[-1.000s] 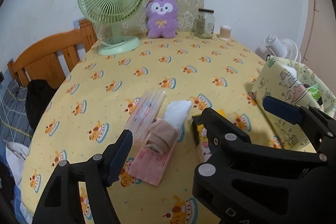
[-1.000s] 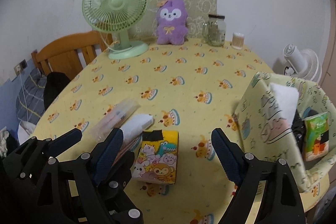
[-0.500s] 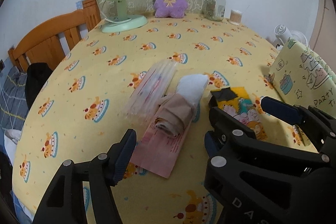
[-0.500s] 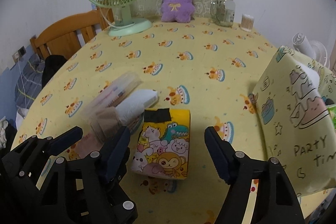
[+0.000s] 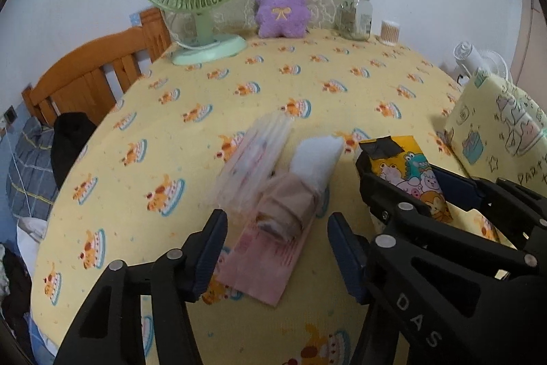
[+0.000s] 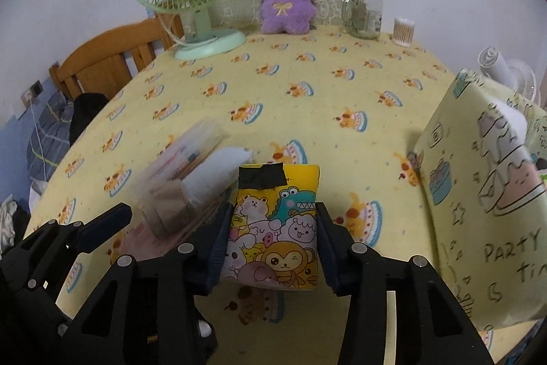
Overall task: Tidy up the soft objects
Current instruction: 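Grasp the yellow cartoon snack bag with the right tool while the left tool grasps the beige rolled cloth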
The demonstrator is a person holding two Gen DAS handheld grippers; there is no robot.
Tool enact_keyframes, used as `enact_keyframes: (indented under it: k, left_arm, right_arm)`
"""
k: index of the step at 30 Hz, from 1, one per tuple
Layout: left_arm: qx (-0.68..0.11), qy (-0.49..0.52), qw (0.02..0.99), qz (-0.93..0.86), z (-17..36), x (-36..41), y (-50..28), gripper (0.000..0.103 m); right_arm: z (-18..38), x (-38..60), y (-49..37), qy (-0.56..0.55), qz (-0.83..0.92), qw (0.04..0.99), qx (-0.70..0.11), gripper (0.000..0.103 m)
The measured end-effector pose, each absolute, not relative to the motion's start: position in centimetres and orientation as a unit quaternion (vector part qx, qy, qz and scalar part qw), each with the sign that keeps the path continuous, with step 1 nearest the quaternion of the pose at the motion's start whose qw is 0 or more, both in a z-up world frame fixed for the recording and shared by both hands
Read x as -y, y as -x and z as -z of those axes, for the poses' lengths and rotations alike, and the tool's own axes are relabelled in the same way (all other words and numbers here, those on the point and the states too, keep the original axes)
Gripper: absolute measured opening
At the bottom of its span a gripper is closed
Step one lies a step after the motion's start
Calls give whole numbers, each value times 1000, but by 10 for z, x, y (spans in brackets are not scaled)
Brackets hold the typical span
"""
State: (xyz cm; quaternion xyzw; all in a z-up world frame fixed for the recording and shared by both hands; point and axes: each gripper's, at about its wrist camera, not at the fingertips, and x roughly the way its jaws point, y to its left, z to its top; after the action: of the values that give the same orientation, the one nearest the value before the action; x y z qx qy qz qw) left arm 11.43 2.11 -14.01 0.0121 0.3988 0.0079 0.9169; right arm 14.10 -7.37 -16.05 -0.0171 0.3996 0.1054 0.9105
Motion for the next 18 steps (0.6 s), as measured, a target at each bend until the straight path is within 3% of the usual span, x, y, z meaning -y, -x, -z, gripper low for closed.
enact_keyframes:
  k: [10,12,16,18]
  left_arm:
    - [-396,-24,918,9,138,-7,-132,55]
    - [-406,-24,914,15,143,-4,-136,44]
    - [-405,-31,914,12,145,1,-135,35]
    - [-407,-26,913,20,145,2,-134,23]
  right_arm:
    - [154,88,-152,3,-92,916,-391,50]
    - [157,90,-154,3,-89,914,-395,50]
    - [163,96,-156,0,-87,911,-404,50]
    - [164,98,-156,-2,-87,911,-403,50]
